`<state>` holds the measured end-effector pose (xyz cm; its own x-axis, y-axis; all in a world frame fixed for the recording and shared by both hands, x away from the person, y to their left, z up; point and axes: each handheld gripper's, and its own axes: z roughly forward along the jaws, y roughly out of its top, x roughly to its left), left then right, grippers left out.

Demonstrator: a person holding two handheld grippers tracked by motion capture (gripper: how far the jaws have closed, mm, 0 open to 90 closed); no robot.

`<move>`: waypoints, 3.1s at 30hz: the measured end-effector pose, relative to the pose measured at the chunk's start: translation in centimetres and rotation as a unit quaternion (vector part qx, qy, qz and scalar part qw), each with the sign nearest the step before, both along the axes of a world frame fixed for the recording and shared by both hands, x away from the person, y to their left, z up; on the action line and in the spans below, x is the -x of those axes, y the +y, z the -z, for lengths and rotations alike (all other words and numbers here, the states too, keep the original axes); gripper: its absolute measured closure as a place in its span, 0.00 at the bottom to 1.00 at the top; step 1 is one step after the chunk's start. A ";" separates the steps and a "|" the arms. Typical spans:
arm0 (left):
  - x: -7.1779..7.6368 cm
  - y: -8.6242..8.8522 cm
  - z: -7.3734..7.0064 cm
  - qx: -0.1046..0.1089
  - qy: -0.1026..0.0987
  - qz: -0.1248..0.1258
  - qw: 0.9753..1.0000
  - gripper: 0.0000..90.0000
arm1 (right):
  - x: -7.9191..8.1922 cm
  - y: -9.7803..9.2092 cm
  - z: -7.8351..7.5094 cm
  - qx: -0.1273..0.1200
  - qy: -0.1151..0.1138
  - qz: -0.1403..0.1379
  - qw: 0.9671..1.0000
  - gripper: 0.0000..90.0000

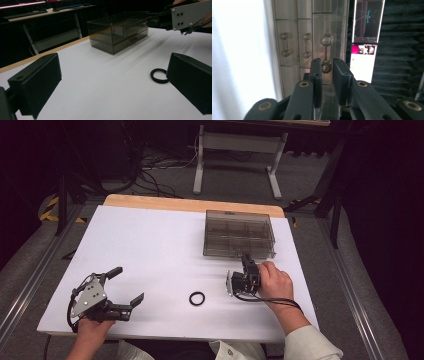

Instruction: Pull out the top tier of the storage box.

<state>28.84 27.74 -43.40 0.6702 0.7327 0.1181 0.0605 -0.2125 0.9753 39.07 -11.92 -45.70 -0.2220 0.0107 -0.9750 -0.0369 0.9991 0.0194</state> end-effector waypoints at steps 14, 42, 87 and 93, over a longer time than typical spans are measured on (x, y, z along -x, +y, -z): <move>0.0 0.1 0.0 -0.002 -0.002 0.000 1.000 0.01 | 0.7 0.1 -1.0 -0.017 0.007 -0.031 0.999 0.65; 0.0 0.1 0.0 -0.001 -0.005 -0.001 1.000 0.01 | 3.1 -1.0 -4.2 -0.171 0.059 -0.140 0.973 0.40; 0.0 0.1 0.0 -0.003 -0.002 0.000 1.000 0.01 | -3.5 -7.4 -10.5 -0.500 0.428 -0.154 0.736 0.28; 0.0 0.1 0.0 -0.003 -0.002 0.001 1.000 0.01 | -4.2 -7.2 -10.3 -0.478 0.429 -0.129 0.755 0.28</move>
<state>28.86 27.81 -43.38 0.6709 0.7310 0.1249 0.0570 -0.2187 0.9741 43.23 -19.08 -35.35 -0.8833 0.4668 -0.0439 0.2084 0.4746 0.8552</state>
